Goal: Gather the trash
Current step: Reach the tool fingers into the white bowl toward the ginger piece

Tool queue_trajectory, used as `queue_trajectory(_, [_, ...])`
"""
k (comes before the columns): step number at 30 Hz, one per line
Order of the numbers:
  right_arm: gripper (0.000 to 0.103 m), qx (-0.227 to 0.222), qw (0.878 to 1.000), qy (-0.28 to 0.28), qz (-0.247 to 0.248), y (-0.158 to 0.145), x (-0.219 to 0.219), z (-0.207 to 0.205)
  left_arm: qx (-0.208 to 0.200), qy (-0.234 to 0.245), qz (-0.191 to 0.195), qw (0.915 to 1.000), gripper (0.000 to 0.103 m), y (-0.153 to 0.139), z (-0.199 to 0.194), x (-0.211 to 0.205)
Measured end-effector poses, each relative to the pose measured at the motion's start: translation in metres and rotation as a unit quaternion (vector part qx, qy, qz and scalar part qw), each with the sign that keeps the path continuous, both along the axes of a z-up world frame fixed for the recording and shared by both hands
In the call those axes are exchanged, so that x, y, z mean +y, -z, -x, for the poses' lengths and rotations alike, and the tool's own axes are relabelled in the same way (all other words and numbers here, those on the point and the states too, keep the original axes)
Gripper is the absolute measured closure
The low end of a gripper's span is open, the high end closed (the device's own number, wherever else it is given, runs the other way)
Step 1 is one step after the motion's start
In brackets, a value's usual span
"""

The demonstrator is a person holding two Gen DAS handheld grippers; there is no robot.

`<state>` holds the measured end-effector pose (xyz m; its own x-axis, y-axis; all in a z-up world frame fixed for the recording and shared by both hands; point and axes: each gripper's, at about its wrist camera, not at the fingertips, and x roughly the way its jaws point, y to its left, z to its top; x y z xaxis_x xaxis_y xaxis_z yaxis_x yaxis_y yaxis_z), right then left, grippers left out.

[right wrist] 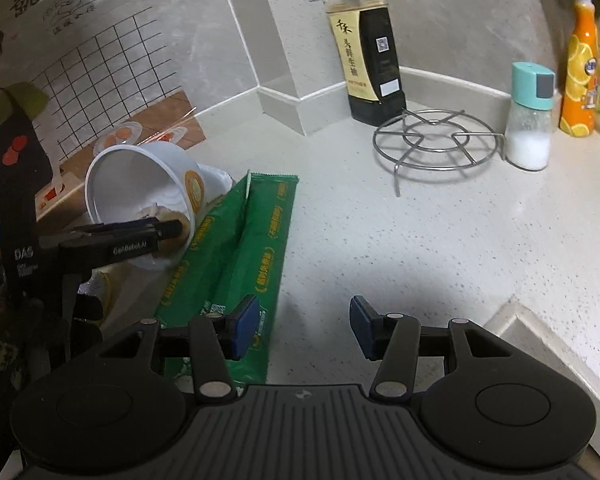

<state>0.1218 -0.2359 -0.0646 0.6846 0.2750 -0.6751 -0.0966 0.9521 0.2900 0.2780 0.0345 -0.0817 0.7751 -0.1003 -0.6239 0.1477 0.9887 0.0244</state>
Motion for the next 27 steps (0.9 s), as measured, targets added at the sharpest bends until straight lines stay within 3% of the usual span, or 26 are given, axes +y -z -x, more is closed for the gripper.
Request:
queue_trajectory(8, [0.053,-0.004,1.000,-0.014,0.013,-0.004,0.009,0.005,0.021,-0.008,0.024,0.9995,0.066,-0.004,-0.014,0.005])
queue_trajectory(12, [0.053,-0.002,1.000,-0.018,0.012,-0.003,0.013,0.009,0.033,-0.036,0.065,0.9967,0.068,-0.010,-0.013,0.015])
queue_trajectory(15, [0.053,-0.006,1.000,-0.021,0.011,-0.006,0.014,0.011,0.020,-0.032,0.075,0.9965,0.070,-0.017,0.009,0.019])
queue_trajectory(16, [0.053,-0.008,1.000,-0.022,0.011,-0.007,0.014,0.010,0.017,-0.032,0.081,0.9960,0.076,-0.020,0.018,0.022])
queue_trajectory(18, [0.053,-0.012,1.000,-0.025,0.010,-0.009,0.016,0.009,0.013,-0.037,0.101,0.9941,0.097,-0.027,0.038,0.027])
queue_trajectory(24, [0.053,-0.020,0.999,-0.047,0.011,-0.014,0.036,-0.001,0.026,-0.035,0.120,0.9918,0.097,-0.031,0.092,0.030])
queue_trajectory(27, [0.053,-0.031,0.997,-0.073,0.017,-0.020,0.055,-0.003,0.040,-0.066,0.132,0.9883,0.095,-0.029,0.108,0.035])
